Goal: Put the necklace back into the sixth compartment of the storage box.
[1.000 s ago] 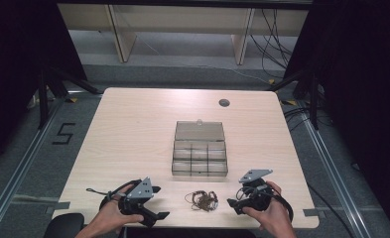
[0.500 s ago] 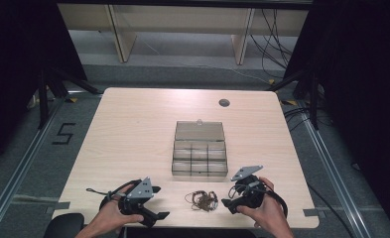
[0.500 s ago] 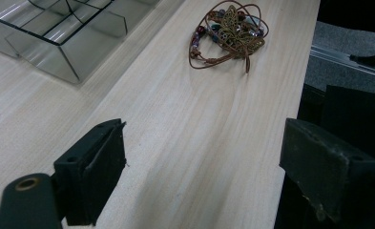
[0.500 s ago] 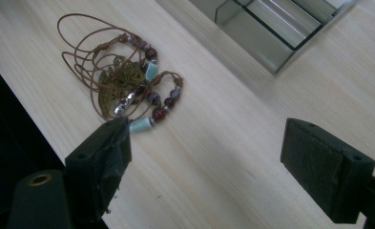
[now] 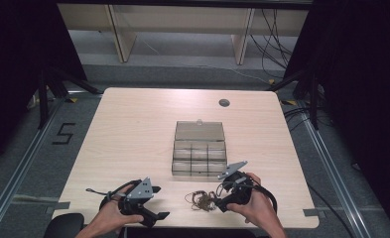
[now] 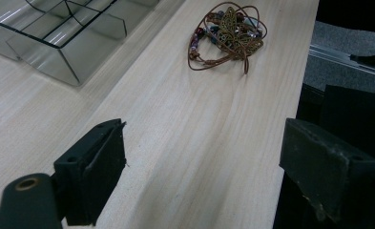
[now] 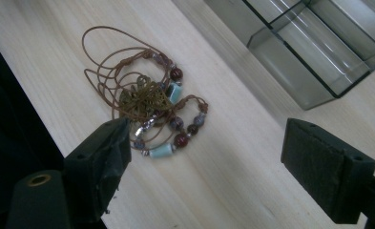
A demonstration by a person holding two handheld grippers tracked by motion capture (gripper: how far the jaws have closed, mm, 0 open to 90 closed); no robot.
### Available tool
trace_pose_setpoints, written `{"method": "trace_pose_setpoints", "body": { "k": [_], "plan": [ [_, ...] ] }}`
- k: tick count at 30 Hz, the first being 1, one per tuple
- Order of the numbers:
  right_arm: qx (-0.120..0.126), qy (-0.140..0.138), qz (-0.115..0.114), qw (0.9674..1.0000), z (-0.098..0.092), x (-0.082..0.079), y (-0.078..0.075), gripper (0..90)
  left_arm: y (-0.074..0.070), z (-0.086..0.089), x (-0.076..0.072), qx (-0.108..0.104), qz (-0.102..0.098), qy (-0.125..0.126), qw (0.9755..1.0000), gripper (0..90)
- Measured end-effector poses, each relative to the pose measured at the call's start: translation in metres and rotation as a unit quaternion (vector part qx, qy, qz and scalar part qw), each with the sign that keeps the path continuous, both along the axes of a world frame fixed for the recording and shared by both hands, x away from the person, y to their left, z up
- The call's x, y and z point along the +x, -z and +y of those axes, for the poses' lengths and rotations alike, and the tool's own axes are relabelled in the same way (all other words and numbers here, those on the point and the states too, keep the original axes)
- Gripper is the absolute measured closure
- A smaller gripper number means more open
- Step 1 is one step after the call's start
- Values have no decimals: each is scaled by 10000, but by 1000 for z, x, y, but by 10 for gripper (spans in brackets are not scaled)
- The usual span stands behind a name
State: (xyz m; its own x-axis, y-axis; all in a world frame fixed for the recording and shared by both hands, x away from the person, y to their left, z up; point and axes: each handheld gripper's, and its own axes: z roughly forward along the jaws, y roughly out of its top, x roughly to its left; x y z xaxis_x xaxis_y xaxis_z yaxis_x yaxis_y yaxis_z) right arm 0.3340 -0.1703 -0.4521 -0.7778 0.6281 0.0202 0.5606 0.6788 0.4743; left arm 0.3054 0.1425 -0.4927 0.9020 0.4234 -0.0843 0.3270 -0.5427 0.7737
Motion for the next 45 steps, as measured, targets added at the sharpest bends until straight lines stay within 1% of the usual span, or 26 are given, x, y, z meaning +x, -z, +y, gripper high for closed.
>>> {"method": "trace_pose_setpoints", "body": {
  "k": [2, 3, 4, 5, 6, 8, 9, 10, 11, 12, 13, 14, 15, 16, 18, 21, 22, 26, 27, 30, 31, 35, 40, 43, 44, 45],
  "plan": [
    [-45, -33, 36, 10000, 3, 1, 1, 180, 0, 0, 0, 4, 3, 0, 10000, 151],
    [-49, -139, 74, 9999, 6, 3, 2, 180, 0, 0, 0, 0, 3, -4, 10000, 151],
    [-81, -120, 78, 9999, 7, 4, 2, 180, 0, 1, 1, 70, -28, 29, 10000, 151],
    [-81, -150, 89, 9998, 8, 4, 2, 179, 0, 1, 1, 61, -2, 66, 10000, 151],
    [-110, -88, 141, 9998, 9, 5, 2, 176, 0, 1, 1, 61, -2, 66, 10000, 151],
    [-118, -119, 122, 9998, 9, 6, 2, 170, -1, 2, 1, 67, -43, 22, 10000, 151],
    [-125, -190, 79, 9997, 10, 9, 3, 167, -1, 2, 3, 102, -128, 128, 9998, 151],
    [-125, -190, 79, 9997, 10, 9, 3, 167, -1, 2, 3, 102, -128, 128, 9998, 151],
    [-127, -151, 123, 9997, 11, 9, 2, 167, -1, 2, 3, 86, -111, 150, 9998, 151],
    [-173, -124, 167, 9996, 13, 11, 3, 167, -1, 1, 2, 76, -7, 102, 9999, 151],
    [-188, -181, 159, 9995, 14, 12, 3, 168, -1, 1, 2, 79, -36, 101, 9999, 151],
    [-214, -123, 198, 9995, 15, 11, 3, 168, -1, 1, 2, 65, -6, 114, 9999, 151],
    [-230, -181, 171, 9994, 16, 12, 4, 168, 0, 1, 2, 29, 9, 80, 10000, 151],
    [-273, -186, 231, 9992, 16, 13, 3, 168, 0, 0, 0, 20, 2, 20, 10000, 151],
    [-290, -240, 177, 9991, 18, 15, 4, 167, 0, 0, 1, 6, 10, 32, 10000, 151],
    [-308, -273, 204, 9989, 20, 16, 5, 167, 0, 0, 1, 8, 0, 41, 10000, 151],
    [-334, -300, 268, 9986, 23, 16, 6, 167, -1, 2, 2, 96, -11, 100, 9999, 151],
    [-378, -396, 336, 9979, 29, 15, 9, 167, -1, 2, 3, 87, -125, 152, 9998, 151],
    [-387, -536, 363, 9972, 32, 15, 12, 167, -1, 2, 1, 61, -41, 58, 10000, 151],
    [-418, -521, 442, 9968, 36, 15, 14, 169, -1, 2, 1, 69, -52, 51, 9999, 151],
    [-442, -612, 457, 9961, 38, 16, 16, 172, -1, 2, 1, 63, -54, 61, 9999, 151],
    [-469, -590, 465, 9961, 41, 16, 17, 170, -1, 2, 1, 65, -53, 61, 9999, 151],
    [-508, -723, 556, 9945, 45, 18, 22, 172, -1, 1, 2, 68, -8, 112, 9999, 151],
    [-583, -793, 633, 9931, 49, 19, 27, 204, -1, 1, 1, 85, -62, 80, 9999, 151],
    [-595, -759, 656, 9932, 50, 19, 28, 216, -1, 1, 2, 108, -131, 165, 9997, 151],
    [-587, -781, 664, 9930, 50, 20, 28, 226, 0, 0, 0, -10, 3, 79, 10000, 151]
  ]
}}
